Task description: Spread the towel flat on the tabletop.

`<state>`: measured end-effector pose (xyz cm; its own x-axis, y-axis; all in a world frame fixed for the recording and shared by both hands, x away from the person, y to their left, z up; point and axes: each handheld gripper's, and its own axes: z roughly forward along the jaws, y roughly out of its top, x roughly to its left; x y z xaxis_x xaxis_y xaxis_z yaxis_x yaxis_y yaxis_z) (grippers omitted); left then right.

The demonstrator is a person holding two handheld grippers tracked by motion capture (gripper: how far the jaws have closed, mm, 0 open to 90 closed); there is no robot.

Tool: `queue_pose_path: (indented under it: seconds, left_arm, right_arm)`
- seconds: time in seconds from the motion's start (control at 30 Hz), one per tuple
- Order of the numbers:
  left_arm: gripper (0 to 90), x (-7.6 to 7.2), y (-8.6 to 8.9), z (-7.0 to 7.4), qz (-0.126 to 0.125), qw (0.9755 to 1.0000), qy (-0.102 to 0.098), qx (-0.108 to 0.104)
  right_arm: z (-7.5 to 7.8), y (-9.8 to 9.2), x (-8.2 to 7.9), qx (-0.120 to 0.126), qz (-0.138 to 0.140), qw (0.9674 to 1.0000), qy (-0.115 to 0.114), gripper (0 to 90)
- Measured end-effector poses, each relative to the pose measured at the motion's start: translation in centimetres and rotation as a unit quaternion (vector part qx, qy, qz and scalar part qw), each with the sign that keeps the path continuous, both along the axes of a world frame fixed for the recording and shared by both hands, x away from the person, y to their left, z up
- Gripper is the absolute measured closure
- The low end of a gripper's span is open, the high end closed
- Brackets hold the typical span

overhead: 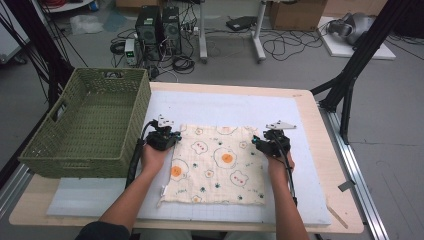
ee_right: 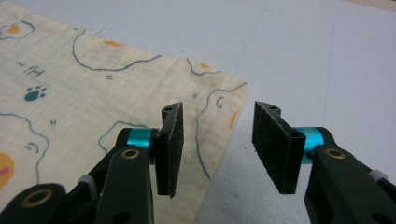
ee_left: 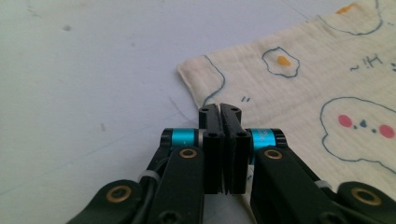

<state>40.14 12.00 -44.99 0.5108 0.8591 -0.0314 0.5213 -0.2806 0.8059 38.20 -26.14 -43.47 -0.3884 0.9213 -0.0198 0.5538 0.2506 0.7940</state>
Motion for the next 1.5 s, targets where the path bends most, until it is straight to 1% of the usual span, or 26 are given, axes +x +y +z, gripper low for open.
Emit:
queue_pose_path:
  seconds: [0.1, 0.2, 0.23, 0.3, 0.33, 0.4, 0.47, 0.53, 0.6, 0.63, 0.67, 0.7, 0.77, 0.83, 0.93, 1.03, 1.07, 1.1, 1.13, 1.17, 1.23, 1.27, 1.37, 1.4, 1.47, 1.5]
  left_arm:
    - [88.3, 0.2, 0.5, 0.0, 0.023, 0.9996, 0.006, -0.018]
    - [86.5, 0.1, 0.7, 0.1, 0.025, 0.9997, -0.001, -0.002]
    - [85.0, 0.2, 1.0, 0.0, 0.024, 0.9997, 0.003, 0.000]
    - [81.2, 0.1, 1.4, 0.0, 0.025, 0.9996, 0.012, -0.010]
    - [75.5, 0.1, 1.5, 0.0, 0.023, 0.9995, 0.014, -0.019]
    - [65.9, 0.0, 1.5, 0.1, 0.018, 0.9993, 0.012, -0.030]
    - [61.8, -0.1, 1.3, 0.2, 0.005, 0.9989, 0.008, -0.046]
    - [60.6, -0.2, 0.8, 0.1, -0.009, 0.9989, 0.007, -0.045]
    - [62.5, -0.2, 0.1, -0.1, -0.020, 0.9995, 0.010, -0.022]
    - [67.1, -0.3, -0.1, -0.1, -0.030, 0.9995, 0.007, -0.004]
    - [77.1, -0.4, -0.4, -0.1, -0.040, 0.9992, 0.002, 0.007]
    - [84.4, -0.5, -0.6, 0.0, -0.039, 0.9991, -0.004, 0.020]
    - [87.2, -0.4, -0.5, 0.0, -0.014, 0.9997, -0.003, 0.020]
    - [87.4, -0.3, 0.0, 0.1, 0.011, 0.9999, 0.004, 0.008]
    - [87.3, -0.3, 0.5, 0.2, 0.017, 0.9996, 0.002, 0.024]
    - [84.9, -0.3, 1.0, 0.2, 0.021, 0.9997, 0.008, 0.012]
    - [79.1, -0.3, 1.1, 0.2, 0.025, 0.9996, 0.010, 0.003]
    - [73.0, -0.4, 1.2, 0.2, 0.027, 0.9996, 0.011, -0.002]
    - [69.5, -0.5, 1.3, 0.2, 0.033, 0.9994, 0.008, -0.006]
    - [63.2, -0.5, 1.3, 0.2, 0.034, 0.9993, 0.007, -0.011]
    - [57.4, -0.8, 1.6, 0.3, 0.032, 0.9992, 0.002, -0.022]
    - [54.6, -0.9, 1.7, 0.3, 0.027, 0.9992, -0.001, -0.028]
    - [46.7, -1.5, 2.1, 0.4, 0.020, 0.9988, -0.012, -0.042]
    - [45.8, -1.6, 2.2, 0.4, 0.012, 0.9985, -0.015, -0.052]
    - [42.5, -1.8, 2.3, 0.5, -0.004, 0.9982, -0.017, -0.057]
    - [41.1, -2.0, 2.2, 0.6, -0.014, 0.9973, -0.021, -0.069]
  right_arm:
    - [0.1, -0.2, -0.4, 0.002, 0.009, 1.0000, -0.001, 53.3]
    - [-0.2, -0.2, -0.8, 0.014, 0.026, 0.9995, 0.007, 53.6]
    - [-0.5, -0.2, -0.8, 0.016, 0.033, 0.9992, 0.016, 56.5]
    - [-1.2, 0.2, -0.7, 0.018, 0.051, 0.9978, 0.038, 62.7]
    - [-1.5, 0.3, -0.7, 0.014, 0.056, 0.9975, 0.039, 66.6]
    - [-1.4, 0.4, -0.7, 0.012, 0.057, 0.9978, 0.034, 82.2]
    - [-1.4, 0.6, -0.7, -0.018, 0.045, 0.9986, 0.024, 86.1]
    - [-1.3, 0.7, -0.7, -0.039, 0.021, 0.9989, 0.017, 84.8]
    - [-1.4, 0.5, -0.7, -0.031, 0.008, 0.9994, 0.013, 73.0]
    - [-1.3, 0.4, -0.7, -0.027, 0.010, 0.9995, 0.014, 68.8]
    - [-1.2, 0.2, -0.8, -0.025, 0.010, 0.9995, 0.015, 65.0]
    - [-1.2, 0.0, -0.9, -0.024, 0.006, 0.9996, 0.010, 62.5]
    - [-0.9, -0.5, -1.1, -0.005, 0.002, 1.0000, 0.005, 59.4]
    - [-0.8, -0.8, -1.3, 0.003, 0.003, 1.0000, 0.007, 57.9]
    - [-0.8, -0.8, -1.6, 0.011, 0.021, 0.9997, 0.011, 57.3]
    - [-1.0, -0.4, -1.8, 0.009, 0.041, 0.9989, 0.019, 57.5]
    - [-1.2, -0.2, -1.9, 0.012, 0.049, 0.9984, 0.027, 57.8]
    - [-1.4, 0.0, -1.8, 0.015, 0.054, 0.9979, 0.033, 61.4]
    - [-1.6, 0.1, -1.9, 0.014, 0.056, 0.9978, 0.033, 69.6]
    - [-1.5, 0.1, -2.0, 0.010, 0.062, 0.9975, 0.031, 81.9]
    - [-1.3, 0.3, -2.1, -0.034, 0.045, 0.9983, 0.018, 85.8]
    - [-1.3, 0.3, -2.0, -0.043, 0.037, 0.9983, 0.014, 83.6]
    - [-1.2, 0.0, -2.1, -0.032, 0.020, 0.9992, 0.010, 61.9]
    - [-1.1, -0.2, -2.2, -0.025, 0.018, 0.9995, 0.006, 59.2]
    - [-0.8, -0.8, -2.6, -0.008, 0.013, 0.9998, -0.009, 44.1]
    - [-0.6, -1.0, -2.9, 0.010, 0.011, 0.9998, -0.012, 38.1]
